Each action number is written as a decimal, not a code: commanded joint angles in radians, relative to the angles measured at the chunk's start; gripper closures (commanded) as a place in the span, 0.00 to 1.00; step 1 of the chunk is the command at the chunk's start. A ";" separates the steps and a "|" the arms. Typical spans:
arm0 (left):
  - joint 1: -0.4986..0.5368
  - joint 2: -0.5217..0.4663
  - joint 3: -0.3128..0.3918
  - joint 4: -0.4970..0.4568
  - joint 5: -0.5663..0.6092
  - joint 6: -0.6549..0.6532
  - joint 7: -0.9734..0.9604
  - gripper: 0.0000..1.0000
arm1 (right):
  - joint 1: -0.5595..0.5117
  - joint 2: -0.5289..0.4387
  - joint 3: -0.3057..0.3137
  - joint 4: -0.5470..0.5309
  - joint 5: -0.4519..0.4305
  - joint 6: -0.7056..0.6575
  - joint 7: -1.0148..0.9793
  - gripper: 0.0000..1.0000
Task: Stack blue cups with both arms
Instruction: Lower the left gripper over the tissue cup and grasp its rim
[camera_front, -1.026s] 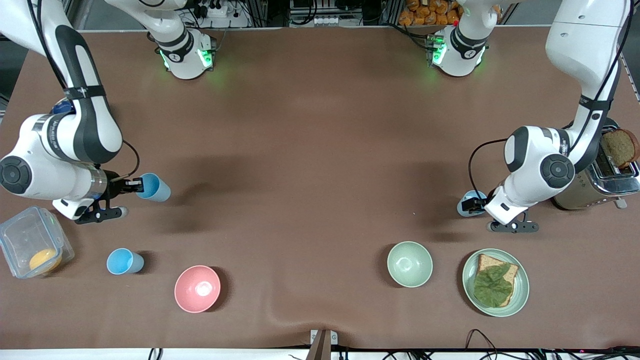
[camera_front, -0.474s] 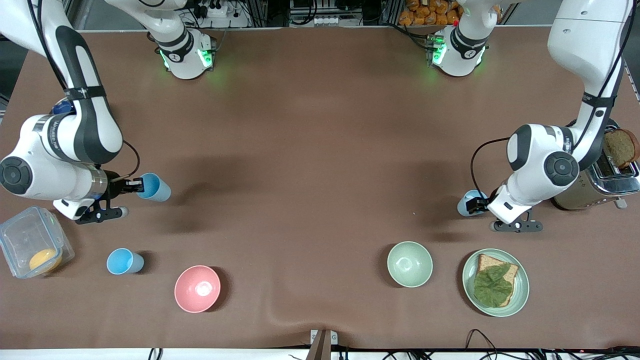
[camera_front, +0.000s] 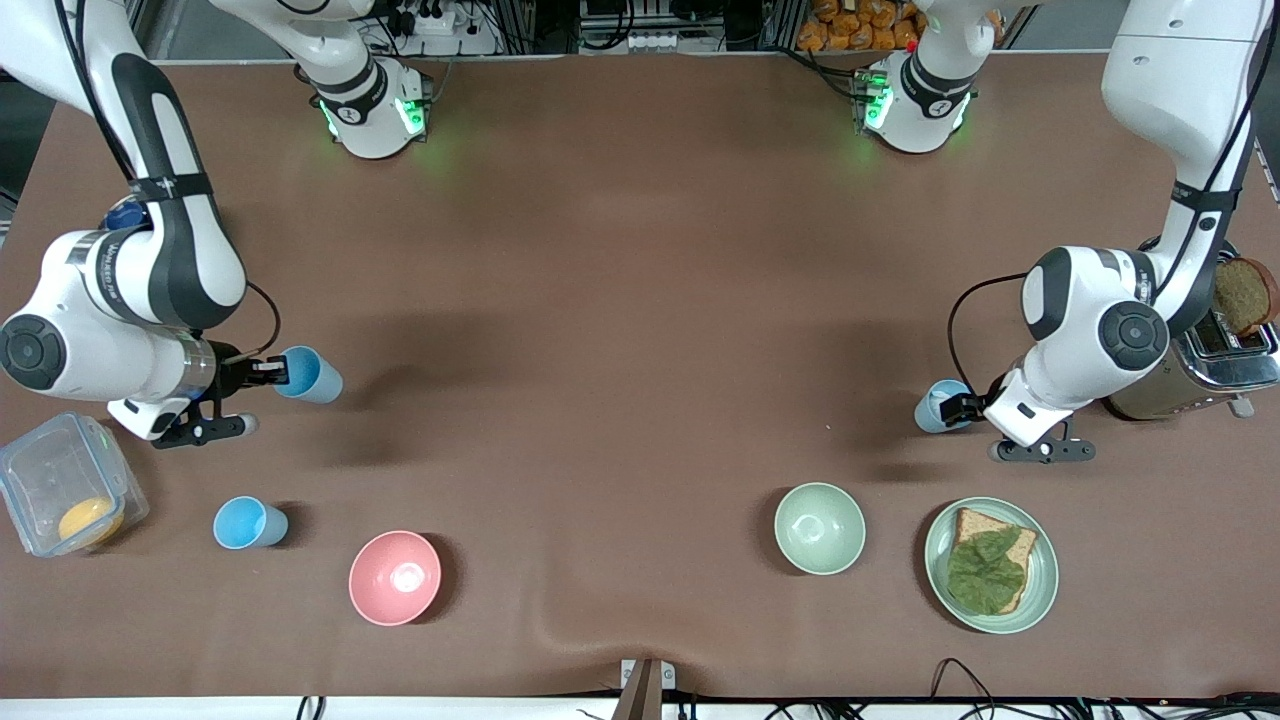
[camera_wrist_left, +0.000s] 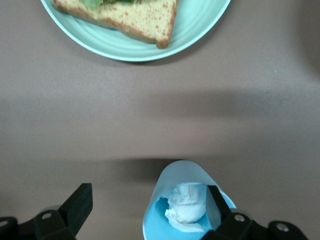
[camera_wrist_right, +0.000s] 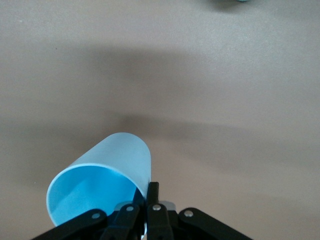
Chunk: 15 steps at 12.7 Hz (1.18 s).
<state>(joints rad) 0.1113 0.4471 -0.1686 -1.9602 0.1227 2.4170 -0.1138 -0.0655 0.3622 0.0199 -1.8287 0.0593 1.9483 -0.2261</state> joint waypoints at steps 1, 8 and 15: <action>0.010 -0.044 -0.008 -0.043 0.017 0.004 0.014 0.00 | -0.005 0.000 0.000 0.003 0.037 -0.006 -0.009 1.00; 0.008 -0.042 -0.009 -0.075 0.018 0.013 0.013 0.06 | -0.007 0.000 0.000 0.003 0.037 -0.006 -0.009 1.00; 0.001 -0.022 -0.009 -0.068 0.018 0.017 0.014 1.00 | -0.008 0.001 0.000 0.002 0.039 -0.006 -0.009 1.00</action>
<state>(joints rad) 0.1108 0.4309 -0.1718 -2.0213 0.1228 2.4185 -0.1138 -0.0662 0.3654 0.0185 -1.8287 0.0747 1.9483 -0.2263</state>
